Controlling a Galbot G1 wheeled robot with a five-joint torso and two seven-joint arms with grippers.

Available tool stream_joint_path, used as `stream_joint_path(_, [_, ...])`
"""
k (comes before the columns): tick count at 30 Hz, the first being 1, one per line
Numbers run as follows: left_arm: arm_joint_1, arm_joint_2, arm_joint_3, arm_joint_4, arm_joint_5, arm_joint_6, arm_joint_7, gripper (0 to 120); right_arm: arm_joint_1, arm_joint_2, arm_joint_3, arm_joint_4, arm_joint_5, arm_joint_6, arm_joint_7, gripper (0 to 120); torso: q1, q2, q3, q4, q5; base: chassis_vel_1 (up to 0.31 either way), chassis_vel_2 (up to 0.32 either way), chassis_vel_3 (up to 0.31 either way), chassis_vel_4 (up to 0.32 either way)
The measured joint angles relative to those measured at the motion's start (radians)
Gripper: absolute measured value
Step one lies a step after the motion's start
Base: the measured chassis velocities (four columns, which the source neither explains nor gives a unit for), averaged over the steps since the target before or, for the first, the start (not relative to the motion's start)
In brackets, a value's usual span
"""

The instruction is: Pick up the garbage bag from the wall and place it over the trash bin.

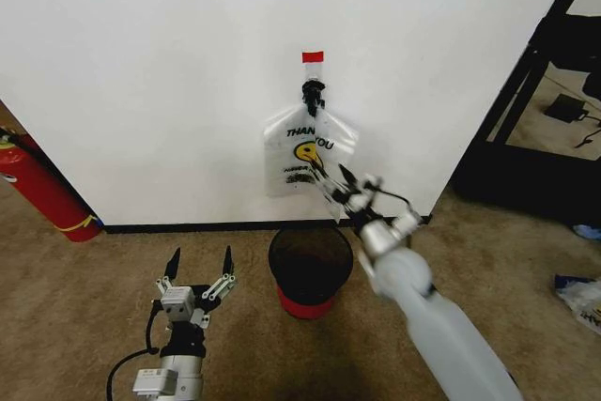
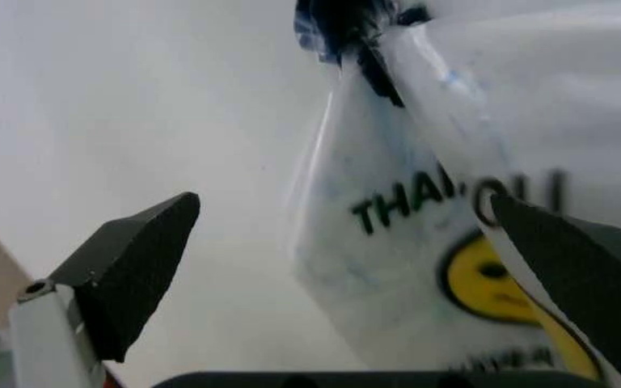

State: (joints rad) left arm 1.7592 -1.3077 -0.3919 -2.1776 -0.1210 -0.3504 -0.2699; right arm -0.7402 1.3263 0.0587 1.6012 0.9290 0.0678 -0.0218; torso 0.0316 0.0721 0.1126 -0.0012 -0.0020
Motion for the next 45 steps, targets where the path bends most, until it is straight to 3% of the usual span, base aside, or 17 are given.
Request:
stream_joint_path(6, [0.005,-0.006,-0.008,-0.003,0.000,-0.011,0.000,100,0.129,0.085,-0.057,-0.152,-0.004,0.004,0.021,100,0.000,0.000,0.000,-0.0004,-0.0002,0.000,0.000,0.000,0.000])
stream_joint_path(12, [0.007,-0.007,-0.015,-0.006,-0.003,-0.020,-0.001,100,0.177,0.120,-0.054,-0.208,-0.022,0.020,0.038,100,0.000,0.000,0.000,-0.0002,0.0002,0.000,0.000,0.000,0.000])
stream_joint_path(20, [0.011,-0.003,-0.021,-0.002,-0.009,-0.033,-0.001,100,0.203,0.074,-0.044,-0.206,-0.024,0.020,0.044,100,0.000,0.000,0.000,-0.0007,0.0002,0.000,0.000,0.000,0.000])
stream_joint_path(38, [0.010,-0.003,-0.024,0.004,-0.018,-0.036,-0.001,100,0.274,0.049,-0.076,-0.243,-0.029,0.018,0.020,99,0.000,0.000,0.000,-0.0002,0.0002,0.000,0.000,0.000,0.000])
stream_joint_path(41, [0.009,-0.003,-0.023,0.004,-0.018,-0.036,-0.001,100,0.276,0.042,-0.083,-0.244,-0.036,0.016,0.020,94,0.000,0.000,0.000,-0.0003,0.0002,0.000,0.000,0.000,0.000])
stream_joint_path(45, [0.007,-0.004,-0.021,0.005,-0.019,-0.036,-0.001,100,0.276,0.034,-0.087,-0.245,-0.039,0.016,0.015,77,0.000,0.000,0.000,-0.0004,0.0002,0.000,0.000,0.000,0.000])
